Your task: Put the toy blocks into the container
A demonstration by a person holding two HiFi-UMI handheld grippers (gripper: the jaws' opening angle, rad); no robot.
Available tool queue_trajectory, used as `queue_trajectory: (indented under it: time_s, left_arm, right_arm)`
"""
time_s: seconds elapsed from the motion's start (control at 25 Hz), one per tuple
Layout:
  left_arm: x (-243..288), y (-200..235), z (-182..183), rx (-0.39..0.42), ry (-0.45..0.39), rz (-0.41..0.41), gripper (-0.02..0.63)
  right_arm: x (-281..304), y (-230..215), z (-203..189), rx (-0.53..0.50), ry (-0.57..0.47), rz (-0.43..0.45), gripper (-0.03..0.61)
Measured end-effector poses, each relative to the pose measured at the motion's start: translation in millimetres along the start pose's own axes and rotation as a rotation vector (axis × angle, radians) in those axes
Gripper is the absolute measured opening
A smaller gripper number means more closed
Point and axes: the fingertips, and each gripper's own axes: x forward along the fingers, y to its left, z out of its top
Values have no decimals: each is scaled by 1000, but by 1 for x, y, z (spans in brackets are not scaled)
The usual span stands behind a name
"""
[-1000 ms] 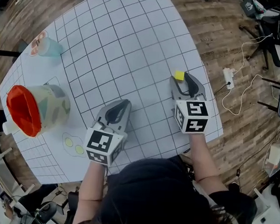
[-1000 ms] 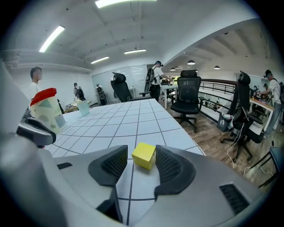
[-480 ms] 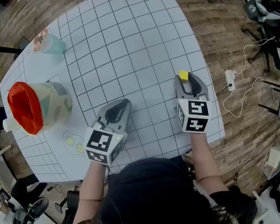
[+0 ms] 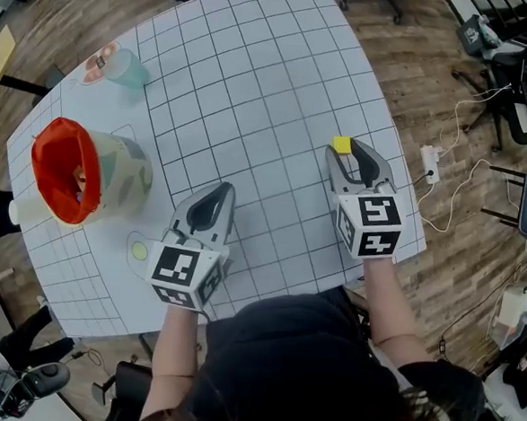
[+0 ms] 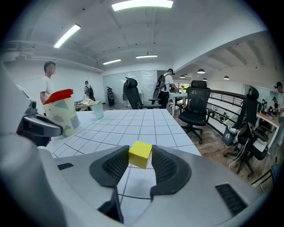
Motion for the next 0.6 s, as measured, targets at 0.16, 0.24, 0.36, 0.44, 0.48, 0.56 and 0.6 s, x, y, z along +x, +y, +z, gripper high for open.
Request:
queue_trajectory:
  time_s: [0.16, 0.24, 0.36, 0.44, 0.48, 0.56, 0.6]
  left_arm:
    - [-38, 19, -2, -6, -44, 46, 37]
    - [-61, 29, -6, -10, -53, 69, 37]
    - [-97, 43, -10, -15, -77, 114, 36]
    - [-122, 51, -9, -13, -104, 143, 35]
    - [-134, 56, -8, -12, -116, 156, 35]
    - [-156, 66, -9, -11, -134, 181, 35]
    - [-166, 72, -9, -10, -141, 193, 34]
  right_arm:
    - [-16, 44, 21, -53, -27, 57, 173]
    - [-25, 71, 28, -75, -37, 92, 173]
    - [-37, 116, 40, -101, -54, 174, 173]
    - [-46, 144, 49, -114, -65, 226, 173]
    - [-50, 158, 55, -123, -71, 247, 173]
    - [-56, 185, 65, -140, -84, 291, 173]
    - [-59, 198, 69, -147, -90, 314, 173]
